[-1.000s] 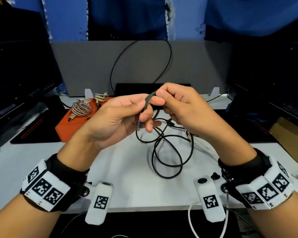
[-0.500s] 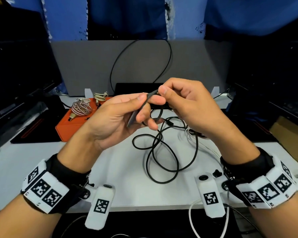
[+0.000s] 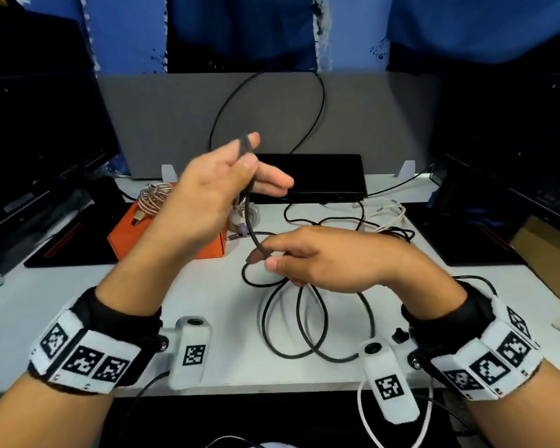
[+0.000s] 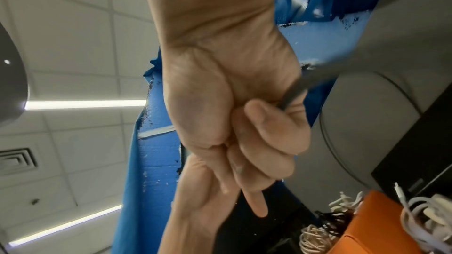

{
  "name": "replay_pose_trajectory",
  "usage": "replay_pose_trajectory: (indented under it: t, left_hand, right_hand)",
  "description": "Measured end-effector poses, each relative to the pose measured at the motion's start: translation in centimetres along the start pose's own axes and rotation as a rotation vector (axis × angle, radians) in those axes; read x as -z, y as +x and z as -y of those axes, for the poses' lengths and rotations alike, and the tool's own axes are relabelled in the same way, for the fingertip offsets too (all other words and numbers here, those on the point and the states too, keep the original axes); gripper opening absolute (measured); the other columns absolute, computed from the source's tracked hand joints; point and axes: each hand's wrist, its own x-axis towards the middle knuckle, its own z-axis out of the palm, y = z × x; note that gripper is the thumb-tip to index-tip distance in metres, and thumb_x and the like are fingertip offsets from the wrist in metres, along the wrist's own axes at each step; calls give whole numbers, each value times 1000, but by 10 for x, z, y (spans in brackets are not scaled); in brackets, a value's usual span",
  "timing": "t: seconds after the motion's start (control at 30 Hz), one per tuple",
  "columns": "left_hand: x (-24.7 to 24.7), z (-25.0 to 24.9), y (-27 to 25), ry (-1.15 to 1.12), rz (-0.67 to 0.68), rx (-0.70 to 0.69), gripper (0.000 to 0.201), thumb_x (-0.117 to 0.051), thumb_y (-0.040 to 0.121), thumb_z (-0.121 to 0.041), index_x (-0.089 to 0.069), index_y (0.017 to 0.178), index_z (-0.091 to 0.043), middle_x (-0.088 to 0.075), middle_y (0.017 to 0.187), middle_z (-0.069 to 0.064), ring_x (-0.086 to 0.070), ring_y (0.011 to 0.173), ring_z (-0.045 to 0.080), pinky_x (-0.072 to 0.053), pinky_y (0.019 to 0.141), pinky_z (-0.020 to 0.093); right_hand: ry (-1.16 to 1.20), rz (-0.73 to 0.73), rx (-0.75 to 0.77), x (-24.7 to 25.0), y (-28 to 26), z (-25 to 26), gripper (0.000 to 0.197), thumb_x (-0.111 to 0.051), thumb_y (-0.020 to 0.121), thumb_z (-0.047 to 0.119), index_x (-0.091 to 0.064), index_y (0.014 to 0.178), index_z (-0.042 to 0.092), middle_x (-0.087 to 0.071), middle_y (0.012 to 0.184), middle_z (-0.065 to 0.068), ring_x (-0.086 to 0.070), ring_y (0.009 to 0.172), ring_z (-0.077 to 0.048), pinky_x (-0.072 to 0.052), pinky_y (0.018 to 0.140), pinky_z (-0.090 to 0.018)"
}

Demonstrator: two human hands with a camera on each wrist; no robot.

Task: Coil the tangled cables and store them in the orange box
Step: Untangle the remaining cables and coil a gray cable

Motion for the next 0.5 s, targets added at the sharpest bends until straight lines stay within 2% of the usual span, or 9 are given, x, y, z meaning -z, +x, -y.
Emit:
replay_pose_trajectory:
  t: [0.07, 0.13, 0.2, 0.23, 0.27, 0.33, 0.4, 0.43, 0.5]
  left_hand:
    - [3, 6, -1, 121, 126, 30, 34, -42, 109, -28, -51, 141, -23, -77, 107, -1, -74, 85, 24, -57, 85, 50]
    - [10, 6, -2, 199, 260, 31, 34, -43, 105, -35, -63, 129, -23, -76, 107, -7, -71, 82, 34, -55, 83, 56]
    - [16, -2, -5, 149, 416, 28, 32, -41, 106, -31, -69, 119, -23, -72, 87, 3, -62, 77, 47, -51, 82, 61]
    - [18, -6, -7, 66, 471, 16, 33, -39, 107, -25, -71, 115, -23, -63, 73, 7, -54, 71, 50, -47, 80, 65]
    - [18, -11, -9, -15, 496, 11, 35, -37, 106, -21, -72, 109, -24, -51, 64, 11, -44, 65, 49, -45, 76, 66]
    - [18, -15, -10, -137, 491, 33, 38, -36, 105, -21, -73, 112, -17, -34, 60, 8, -28, 60, 39, -47, 64, 45]
    - [15, -11, -8, -223, 463, 56, 42, -37, 104, -27, -68, 120, -3, -27, 59, 1, -22, 54, 28, -42, 68, 27]
    - [13, -7, -8, -264, 453, 71, 42, -38, 103, -29, -68, 116, -2, -26, 58, -2, -23, 50, 22, -42, 72, 29]
    - [7, -2, -8, -349, 442, 101, 33, -37, 104, -24, -65, 104, -6, -31, 57, -7, -28, 47, 13, -44, 78, 36]
  right_hand:
    - [26, -31, 68, 5, -5, 3, 20, -56, 107, 29, -68, 121, 21, -52, 61, 14, -46, 56, -3, -36, 59, -15]
    - [113, -186, 135, 14, -12, 4, 15, -61, 104, 21, -72, 106, 10, -53, 65, 12, -45, 59, -1, -37, 62, -16]
    - [194, -402, 167, 24, -16, 2, 15, -63, 103, 15, -72, 95, 7, -60, 62, 16, -52, 57, 0, -40, 63, -13]
    - [225, -495, 184, 27, -17, 1, 15, -64, 103, 18, -72, 92, 11, -67, 66, 12, -57, 59, -5, -45, 64, -20]
    - [254, -571, 197, 28, -16, -1, 14, -64, 101, 23, -71, 92, 15, -73, 74, 1, -65, 67, -24, -52, 67, -37]
    - [311, -674, 230, 24, -10, -3, 9, -62, 101, 26, -68, 97, 20, -71, 83, -18, -63, 81, -48, -51, 76, -60]
    - [243, -724, 236, 18, -5, -3, 13, -58, 104, 28, -68, 108, 21, -71, 84, -7, -66, 79, -30, -53, 77, -54]
    - [206, -717, 234, 16, -3, -2, 18, -54, 106, 29, -68, 112, 19, -70, 84, 6, -65, 76, -13, -52, 73, -41]
    - [195, -666, 217, 13, 0, -2, 31, -45, 108, 32, -67, 105, 11, -57, 70, 19, -53, 64, -3, -39, 63, -22]
